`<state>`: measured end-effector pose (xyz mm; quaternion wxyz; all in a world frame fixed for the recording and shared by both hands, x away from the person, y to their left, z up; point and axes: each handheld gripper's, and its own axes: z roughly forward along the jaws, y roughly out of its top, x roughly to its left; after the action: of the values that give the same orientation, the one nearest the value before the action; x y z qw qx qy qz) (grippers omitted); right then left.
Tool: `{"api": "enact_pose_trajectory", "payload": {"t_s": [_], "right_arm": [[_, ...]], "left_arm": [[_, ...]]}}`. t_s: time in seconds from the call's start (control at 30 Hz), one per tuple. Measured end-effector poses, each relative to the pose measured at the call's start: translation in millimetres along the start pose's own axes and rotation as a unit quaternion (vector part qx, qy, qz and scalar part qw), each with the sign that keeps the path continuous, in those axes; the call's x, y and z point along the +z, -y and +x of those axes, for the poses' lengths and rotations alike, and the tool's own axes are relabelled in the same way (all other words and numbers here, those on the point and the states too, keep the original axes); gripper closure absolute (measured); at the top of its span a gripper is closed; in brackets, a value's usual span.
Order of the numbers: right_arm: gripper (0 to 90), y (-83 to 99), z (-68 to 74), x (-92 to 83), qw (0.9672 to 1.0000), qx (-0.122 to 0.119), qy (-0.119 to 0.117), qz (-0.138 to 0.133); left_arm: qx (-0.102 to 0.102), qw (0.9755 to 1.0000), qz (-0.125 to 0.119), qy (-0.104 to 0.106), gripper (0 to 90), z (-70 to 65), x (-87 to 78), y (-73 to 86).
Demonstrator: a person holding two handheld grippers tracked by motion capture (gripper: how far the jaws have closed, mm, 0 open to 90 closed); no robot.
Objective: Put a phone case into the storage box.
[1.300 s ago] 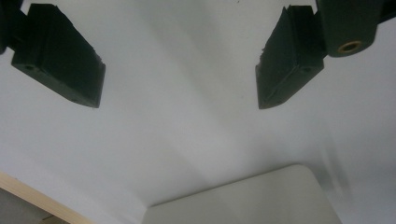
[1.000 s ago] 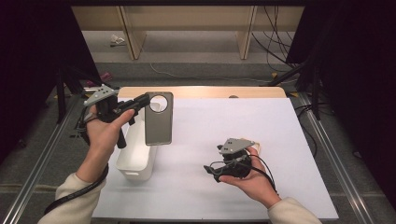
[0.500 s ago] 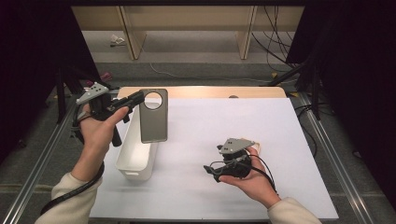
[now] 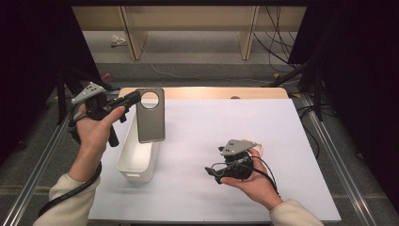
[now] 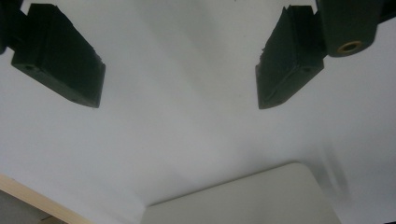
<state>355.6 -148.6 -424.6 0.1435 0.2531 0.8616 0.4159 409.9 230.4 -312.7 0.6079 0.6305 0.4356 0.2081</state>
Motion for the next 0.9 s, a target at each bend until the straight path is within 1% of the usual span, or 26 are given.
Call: {"api": "enact_pose_trajectory", "payload": {"t_s": [0.9], "right_arm": [[16.7, 0.0, 1.0, 0.5, 1.0000, 0.000, 0.000, 0.000]], "left_arm": [[-0.005, 0.9998, -0.007, -0.016, 81.7, 14.8, -7.1, -3.2]]}}
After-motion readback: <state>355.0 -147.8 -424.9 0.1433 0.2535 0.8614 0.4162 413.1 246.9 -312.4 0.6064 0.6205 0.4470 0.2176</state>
